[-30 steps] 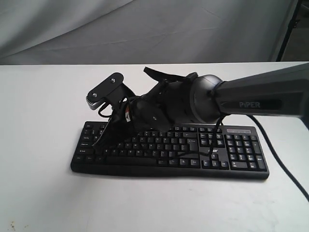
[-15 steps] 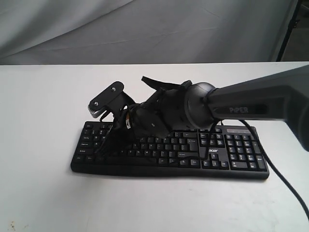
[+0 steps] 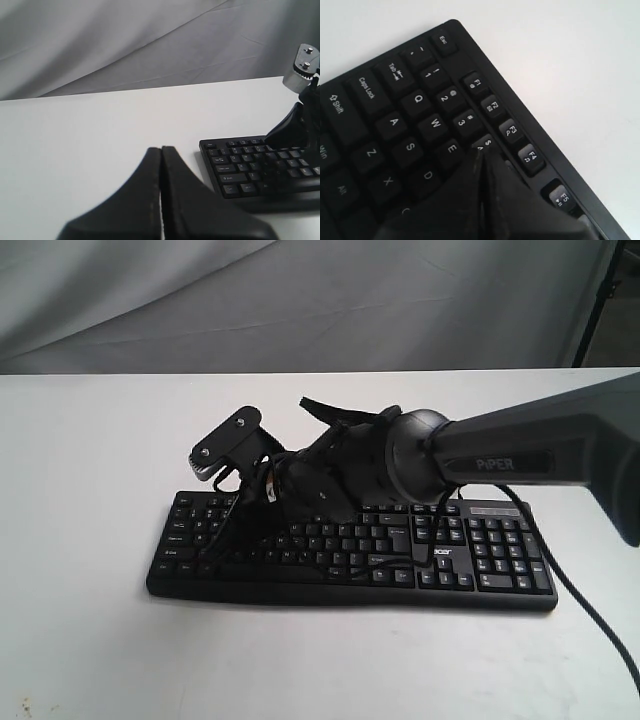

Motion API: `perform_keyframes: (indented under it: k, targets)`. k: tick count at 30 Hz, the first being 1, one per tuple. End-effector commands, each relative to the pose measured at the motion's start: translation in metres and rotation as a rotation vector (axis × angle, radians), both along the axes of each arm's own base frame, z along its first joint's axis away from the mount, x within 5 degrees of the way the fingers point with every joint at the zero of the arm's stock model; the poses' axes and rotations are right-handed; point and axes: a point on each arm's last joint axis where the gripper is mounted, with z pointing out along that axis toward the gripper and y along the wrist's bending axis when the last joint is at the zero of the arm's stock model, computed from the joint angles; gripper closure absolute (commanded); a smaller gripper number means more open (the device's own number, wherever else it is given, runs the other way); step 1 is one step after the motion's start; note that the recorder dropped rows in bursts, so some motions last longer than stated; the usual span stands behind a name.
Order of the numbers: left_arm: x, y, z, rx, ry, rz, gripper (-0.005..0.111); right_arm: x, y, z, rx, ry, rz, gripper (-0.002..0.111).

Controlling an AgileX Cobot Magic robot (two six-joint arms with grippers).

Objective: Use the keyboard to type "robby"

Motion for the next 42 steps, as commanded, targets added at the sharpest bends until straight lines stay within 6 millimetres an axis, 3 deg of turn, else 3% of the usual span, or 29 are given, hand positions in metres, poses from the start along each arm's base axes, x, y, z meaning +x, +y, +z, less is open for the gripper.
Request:
perform_keyframes:
  k: [1,14,26,30,34,38,42]
  targets:
    - [0.000,0.000,-0.001,0.001,-0.007,-0.006,0.107,0.001,-0.001,-0.002,0.008,-0.011,0.004,0.108]
    - [0.000,0.000,-0.001,0.001,-0.007,-0.006,0.107,0.001,-0.002,-0.004,-0.006,0.002,0.002,0.108]
    - [0.000,0.000,-0.001,0.001,-0.007,-0.006,0.107,0.000,-0.001,-0.018,-0.022,0.020,0.004,0.108]
    - [0.000,0.000,-0.001,0.001,-0.007,-0.006,0.107,-0.001,-0.003,0.002,-0.022,0.003,0.008,0.108]
    - [0.000,0.000,-0.001,0.001,-0.007,-0.006,0.107,-0.007,-0.033,0.027,0.014,-0.043,-0.017,0.108]
    - [0.000,0.000,-0.001,0.001,-0.007,-0.006,0.107,-0.009,-0.076,0.019,0.007,-0.015,-0.099,0.108]
    - [0.000,0.000,-0.001,0.001,-0.007,-0.006,0.107,-0.006,-0.084,0.017,-0.002,-0.005,-0.119,0.108]
